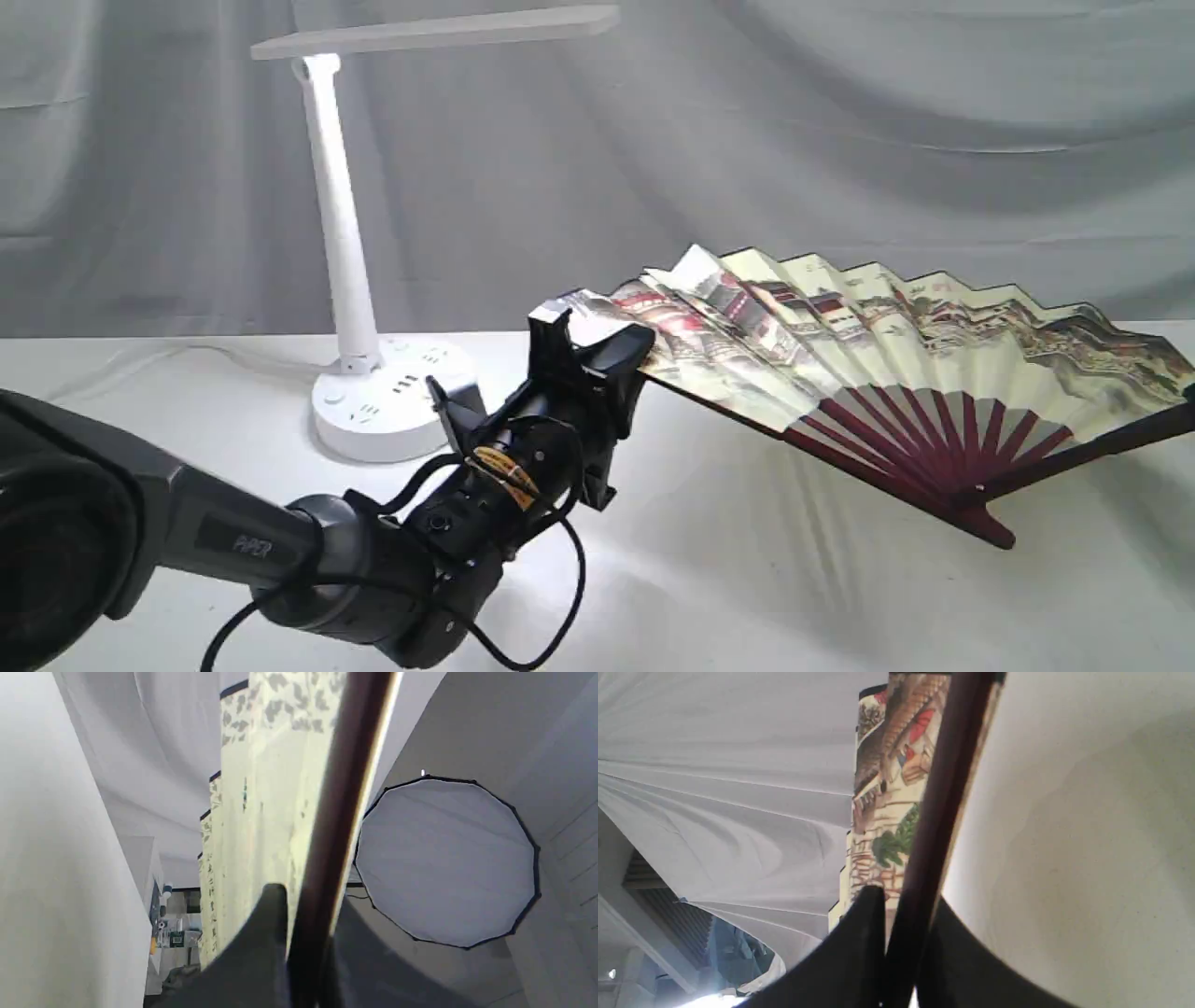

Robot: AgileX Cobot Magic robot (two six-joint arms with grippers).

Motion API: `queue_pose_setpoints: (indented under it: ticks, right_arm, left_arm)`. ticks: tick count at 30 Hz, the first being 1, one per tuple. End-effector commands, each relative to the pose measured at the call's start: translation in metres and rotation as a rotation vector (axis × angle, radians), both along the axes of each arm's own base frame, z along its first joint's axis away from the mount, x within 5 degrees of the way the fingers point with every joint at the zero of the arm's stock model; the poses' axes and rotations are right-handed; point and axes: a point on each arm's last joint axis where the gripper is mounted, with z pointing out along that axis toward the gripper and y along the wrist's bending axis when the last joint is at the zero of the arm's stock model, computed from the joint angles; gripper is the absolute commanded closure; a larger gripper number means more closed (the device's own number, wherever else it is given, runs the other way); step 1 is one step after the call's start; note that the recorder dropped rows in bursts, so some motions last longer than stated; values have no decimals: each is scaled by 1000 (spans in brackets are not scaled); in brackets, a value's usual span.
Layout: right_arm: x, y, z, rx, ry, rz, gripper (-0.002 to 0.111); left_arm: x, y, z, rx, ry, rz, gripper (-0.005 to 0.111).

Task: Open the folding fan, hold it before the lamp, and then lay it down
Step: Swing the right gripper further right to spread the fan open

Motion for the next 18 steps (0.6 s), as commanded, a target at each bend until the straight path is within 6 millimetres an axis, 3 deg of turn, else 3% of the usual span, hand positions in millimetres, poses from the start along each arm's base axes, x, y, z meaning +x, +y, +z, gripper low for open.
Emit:
queue_pose_setpoints:
  ticks: [1,18]
  right_arm:
    - [-11,-14,-3,-97,19,-31,108]
    - [-35,-41,-3,-97,23,-121,108]
  left_arm:
    - [6,9,16,-139,-29,81,107]
    - [9,14,16,-105,-51,141,107]
